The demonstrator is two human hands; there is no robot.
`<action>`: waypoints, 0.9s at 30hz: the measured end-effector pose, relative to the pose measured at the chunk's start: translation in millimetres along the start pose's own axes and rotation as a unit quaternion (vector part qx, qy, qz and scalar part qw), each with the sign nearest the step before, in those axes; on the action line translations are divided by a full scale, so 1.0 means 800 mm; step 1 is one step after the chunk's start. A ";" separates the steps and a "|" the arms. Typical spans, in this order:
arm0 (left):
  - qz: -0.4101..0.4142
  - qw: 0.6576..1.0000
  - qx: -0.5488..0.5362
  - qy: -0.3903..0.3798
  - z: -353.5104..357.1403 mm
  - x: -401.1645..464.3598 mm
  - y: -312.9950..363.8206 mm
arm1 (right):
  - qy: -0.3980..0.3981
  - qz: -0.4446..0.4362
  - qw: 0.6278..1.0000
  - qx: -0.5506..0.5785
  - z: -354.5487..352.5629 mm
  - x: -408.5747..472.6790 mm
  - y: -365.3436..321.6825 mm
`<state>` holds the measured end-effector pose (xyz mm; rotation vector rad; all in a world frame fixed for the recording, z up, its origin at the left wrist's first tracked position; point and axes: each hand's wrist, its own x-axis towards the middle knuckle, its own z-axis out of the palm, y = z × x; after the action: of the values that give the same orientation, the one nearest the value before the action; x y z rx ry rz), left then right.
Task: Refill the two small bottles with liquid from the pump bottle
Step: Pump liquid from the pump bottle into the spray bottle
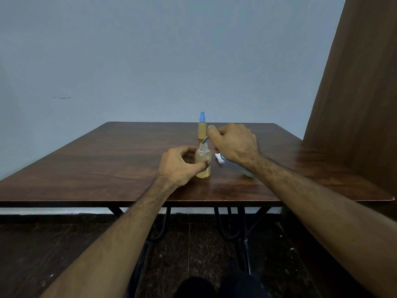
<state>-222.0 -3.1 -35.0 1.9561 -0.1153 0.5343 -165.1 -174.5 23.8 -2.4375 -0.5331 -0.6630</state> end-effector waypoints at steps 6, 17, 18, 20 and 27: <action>0.002 1.000 0.006 -0.001 -0.002 0.000 0.000 | -0.002 -0.001 1.000 -0.009 0.000 -0.004 -0.004; 0.003 1.000 -0.012 0.011 0.002 -0.001 0.000 | -0.014 0.127 0.960 0.249 -0.024 0.015 0.016; 0.005 1.000 -0.009 0.010 0.002 -0.002 0.001 | 0.004 0.142 0.946 0.291 -0.027 0.017 0.022; 0.008 1.000 -0.004 0.009 0.002 -0.003 0.002 | 0.045 0.164 0.927 0.334 -0.030 0.017 0.033; 0.012 1.000 0.001 0.005 0.005 0.001 0.001 | 0.127 0.172 0.918 0.335 -0.021 0.022 0.080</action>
<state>-220.1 -6.6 -35.5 1.9560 -0.1329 0.5602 -124.9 -229.5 20.0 -1.7049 -0.1696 -0.5220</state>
